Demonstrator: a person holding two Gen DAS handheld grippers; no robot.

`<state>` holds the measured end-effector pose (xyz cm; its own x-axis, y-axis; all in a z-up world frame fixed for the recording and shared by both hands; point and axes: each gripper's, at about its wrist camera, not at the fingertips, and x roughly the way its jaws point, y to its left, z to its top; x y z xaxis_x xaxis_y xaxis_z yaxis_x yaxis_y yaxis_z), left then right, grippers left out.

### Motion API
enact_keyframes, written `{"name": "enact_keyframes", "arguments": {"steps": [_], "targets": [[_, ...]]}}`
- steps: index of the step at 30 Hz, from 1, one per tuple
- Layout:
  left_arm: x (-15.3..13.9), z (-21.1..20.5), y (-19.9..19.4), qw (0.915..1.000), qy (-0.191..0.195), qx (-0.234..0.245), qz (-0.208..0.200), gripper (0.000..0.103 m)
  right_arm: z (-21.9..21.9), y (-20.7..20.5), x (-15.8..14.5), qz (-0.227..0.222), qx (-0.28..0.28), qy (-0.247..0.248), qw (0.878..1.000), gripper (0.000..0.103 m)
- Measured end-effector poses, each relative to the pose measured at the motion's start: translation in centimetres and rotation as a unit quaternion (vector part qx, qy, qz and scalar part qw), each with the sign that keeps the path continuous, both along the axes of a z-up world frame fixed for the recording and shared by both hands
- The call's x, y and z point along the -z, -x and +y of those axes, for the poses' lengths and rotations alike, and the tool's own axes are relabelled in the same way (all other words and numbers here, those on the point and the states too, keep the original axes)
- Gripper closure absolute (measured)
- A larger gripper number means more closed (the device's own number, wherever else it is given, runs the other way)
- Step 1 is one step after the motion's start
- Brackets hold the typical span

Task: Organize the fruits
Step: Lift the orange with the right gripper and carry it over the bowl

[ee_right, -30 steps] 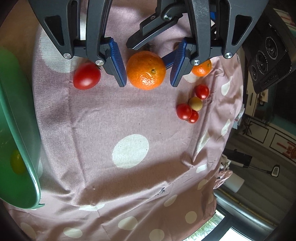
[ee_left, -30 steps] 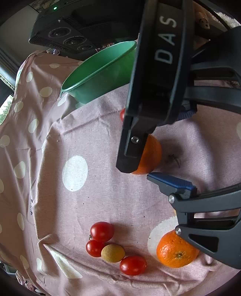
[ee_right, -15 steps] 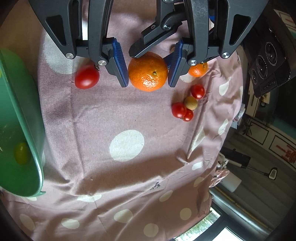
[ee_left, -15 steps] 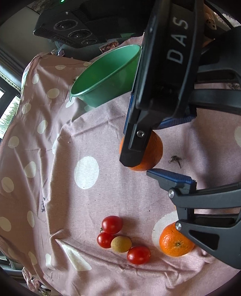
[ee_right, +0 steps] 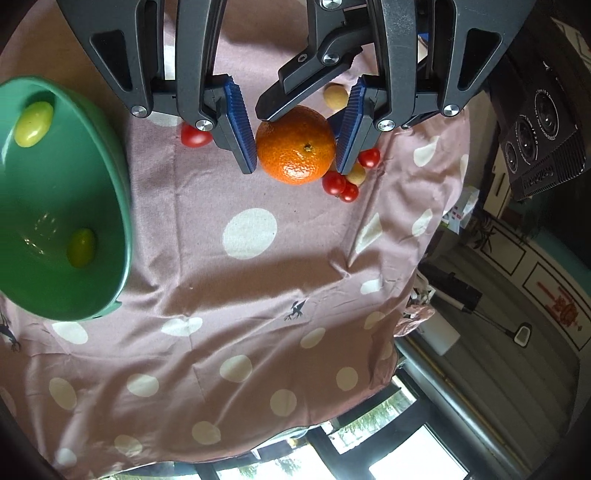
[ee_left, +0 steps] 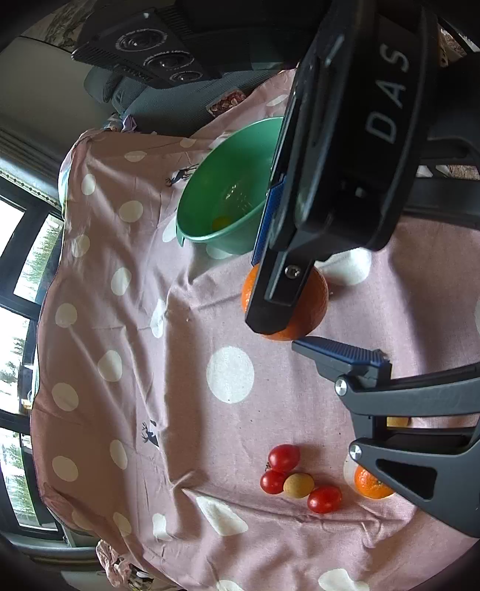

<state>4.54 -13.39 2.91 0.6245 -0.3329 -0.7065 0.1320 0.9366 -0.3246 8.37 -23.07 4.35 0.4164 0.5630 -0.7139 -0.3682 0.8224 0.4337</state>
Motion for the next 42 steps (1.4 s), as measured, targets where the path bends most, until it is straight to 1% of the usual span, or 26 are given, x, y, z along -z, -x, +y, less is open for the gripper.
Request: {"name": "enact_keyframes", "arguments": {"steps": [11,16,30,42], "targets": [[-2.4,-3.8,-0.7,0.9992,-0.017,0.024,-0.027,0.059,-3.8,0.0,-2.1,-0.031,0.036,-0.019,0.999,0.055],[-3.1,-5.5,-1.1,0.9985,-0.021,0.035,-0.035,0.059,-5.6,0.2,-2.8,-0.041,0.052,-0.029,0.997,0.055],[-3.5,-9.6,-2.9,0.9967,-0.024,0.069,-0.035,0.059,-9.8,-0.2,-3.3,-0.050,0.099,-0.034,0.993,0.055],[-3.3,-12.8,-4.2,0.9945,-0.022,0.098,-0.030,0.059,-13.0,-0.7,-3.1,-0.044,0.136,-0.030,0.989,0.055]]}}
